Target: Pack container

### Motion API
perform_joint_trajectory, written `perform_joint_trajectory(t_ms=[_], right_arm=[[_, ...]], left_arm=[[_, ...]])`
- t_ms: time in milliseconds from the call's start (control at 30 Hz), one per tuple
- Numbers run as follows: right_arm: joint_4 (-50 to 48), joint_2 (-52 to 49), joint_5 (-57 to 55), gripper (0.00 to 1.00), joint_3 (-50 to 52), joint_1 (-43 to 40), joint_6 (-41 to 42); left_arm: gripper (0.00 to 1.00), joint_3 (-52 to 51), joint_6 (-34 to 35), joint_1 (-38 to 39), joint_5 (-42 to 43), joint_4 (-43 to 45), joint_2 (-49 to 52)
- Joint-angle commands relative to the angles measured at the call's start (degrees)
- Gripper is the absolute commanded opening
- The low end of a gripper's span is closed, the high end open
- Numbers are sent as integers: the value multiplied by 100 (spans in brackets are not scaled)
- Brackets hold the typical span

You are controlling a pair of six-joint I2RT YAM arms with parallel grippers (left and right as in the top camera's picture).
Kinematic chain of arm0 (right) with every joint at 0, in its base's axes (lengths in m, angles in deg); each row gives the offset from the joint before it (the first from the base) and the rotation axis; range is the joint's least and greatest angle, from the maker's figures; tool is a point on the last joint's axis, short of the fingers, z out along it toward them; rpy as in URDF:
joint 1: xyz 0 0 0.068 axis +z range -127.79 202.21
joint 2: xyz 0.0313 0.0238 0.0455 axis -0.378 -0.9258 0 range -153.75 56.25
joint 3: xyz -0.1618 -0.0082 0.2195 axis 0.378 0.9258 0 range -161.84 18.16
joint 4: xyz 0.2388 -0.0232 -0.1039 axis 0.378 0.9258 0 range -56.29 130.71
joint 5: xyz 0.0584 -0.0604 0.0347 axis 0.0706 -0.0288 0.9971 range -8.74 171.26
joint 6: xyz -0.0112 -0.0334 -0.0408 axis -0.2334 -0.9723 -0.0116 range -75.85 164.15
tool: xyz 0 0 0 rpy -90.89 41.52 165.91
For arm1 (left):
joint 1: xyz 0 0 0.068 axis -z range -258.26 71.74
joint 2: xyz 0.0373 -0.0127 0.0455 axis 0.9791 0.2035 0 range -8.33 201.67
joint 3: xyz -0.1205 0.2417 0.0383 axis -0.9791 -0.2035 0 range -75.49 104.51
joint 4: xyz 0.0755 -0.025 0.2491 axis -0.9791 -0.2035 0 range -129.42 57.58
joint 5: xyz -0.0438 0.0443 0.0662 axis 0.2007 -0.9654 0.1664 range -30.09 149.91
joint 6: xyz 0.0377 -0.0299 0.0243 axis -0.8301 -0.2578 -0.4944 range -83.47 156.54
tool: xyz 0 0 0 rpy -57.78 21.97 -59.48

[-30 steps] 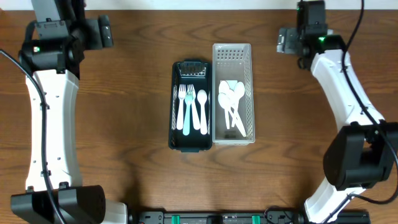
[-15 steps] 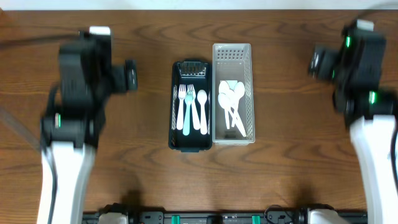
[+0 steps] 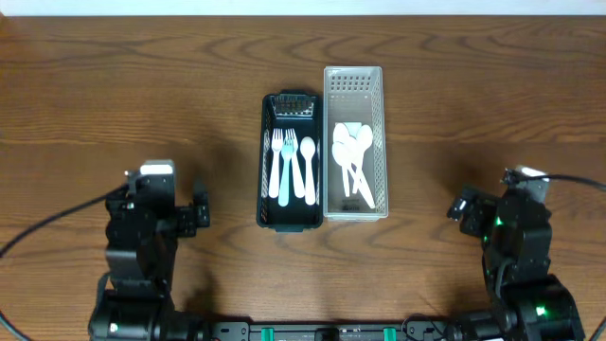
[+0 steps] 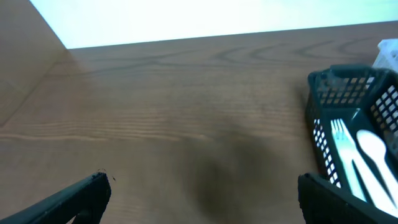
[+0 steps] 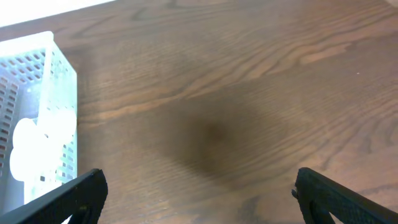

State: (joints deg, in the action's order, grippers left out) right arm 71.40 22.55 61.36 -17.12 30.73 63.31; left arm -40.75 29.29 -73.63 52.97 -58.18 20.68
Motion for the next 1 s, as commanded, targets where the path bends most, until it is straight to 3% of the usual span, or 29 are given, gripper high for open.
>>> perform_joint_trajectory(t_ms=[0, 667, 967], right_arm=[[-17, 72, -192, 99, 68, 50, 162], [22, 151, -190, 99, 70, 50, 162], [990, 2223, -166, 99, 70, -111, 160]], left_arm=[[98, -17, -68, 13, -166, -59, -184], [98, -17, -66, 17, -166, -245, -103], [98, -17, -66, 17, -164, -245, -103]])
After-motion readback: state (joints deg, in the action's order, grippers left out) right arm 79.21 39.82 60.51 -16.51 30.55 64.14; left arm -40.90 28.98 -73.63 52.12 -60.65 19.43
